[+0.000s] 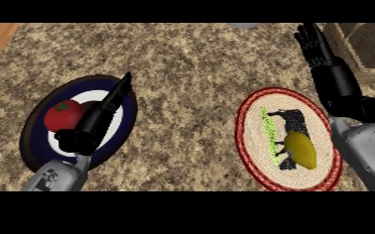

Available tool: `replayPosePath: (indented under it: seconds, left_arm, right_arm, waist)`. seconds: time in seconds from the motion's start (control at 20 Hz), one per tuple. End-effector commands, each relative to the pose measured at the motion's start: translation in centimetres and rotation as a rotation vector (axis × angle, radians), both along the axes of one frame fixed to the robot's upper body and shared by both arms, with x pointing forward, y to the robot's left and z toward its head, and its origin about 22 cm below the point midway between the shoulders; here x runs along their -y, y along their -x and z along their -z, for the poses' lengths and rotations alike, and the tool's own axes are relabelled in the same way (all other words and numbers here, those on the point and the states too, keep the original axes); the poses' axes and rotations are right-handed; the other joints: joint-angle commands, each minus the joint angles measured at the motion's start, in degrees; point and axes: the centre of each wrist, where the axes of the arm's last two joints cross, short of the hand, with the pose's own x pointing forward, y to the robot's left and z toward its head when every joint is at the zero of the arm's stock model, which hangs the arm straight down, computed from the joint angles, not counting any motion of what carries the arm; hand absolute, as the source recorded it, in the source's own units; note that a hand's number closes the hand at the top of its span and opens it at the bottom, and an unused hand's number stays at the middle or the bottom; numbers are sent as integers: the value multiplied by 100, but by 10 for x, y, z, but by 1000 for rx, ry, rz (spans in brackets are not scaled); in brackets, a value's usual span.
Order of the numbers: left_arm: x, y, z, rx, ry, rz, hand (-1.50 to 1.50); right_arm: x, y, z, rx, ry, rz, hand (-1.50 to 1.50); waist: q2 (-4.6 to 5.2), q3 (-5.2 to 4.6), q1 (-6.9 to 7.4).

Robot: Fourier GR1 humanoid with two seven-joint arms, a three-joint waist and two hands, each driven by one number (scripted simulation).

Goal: Pick the lemon from the placemat and place it in the basket

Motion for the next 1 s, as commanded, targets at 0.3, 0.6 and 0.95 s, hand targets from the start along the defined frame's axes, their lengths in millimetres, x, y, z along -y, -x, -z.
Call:
replayPosePath:
  seconds: [0.3, 0.6, 0.95]
  left_arm:
    - [-34, 12, 4, 4, 134, -404, 0]
    - [-27, 28, 1, -2, 146, -386, 0]
    - [-26, 30, 3, 11, 133, -432, 0]
  right_arm:
    - [29, 84, 20, -98, 175, -39, 150]
    - [-44, 123, 58, -106, 49, 352, -150]
    - [32, 129, 44, -214, 390, 732, -150]
  waist:
    - [-246, 128, -137]
    - [-165, 121, 65]
    - [-206, 43, -238]
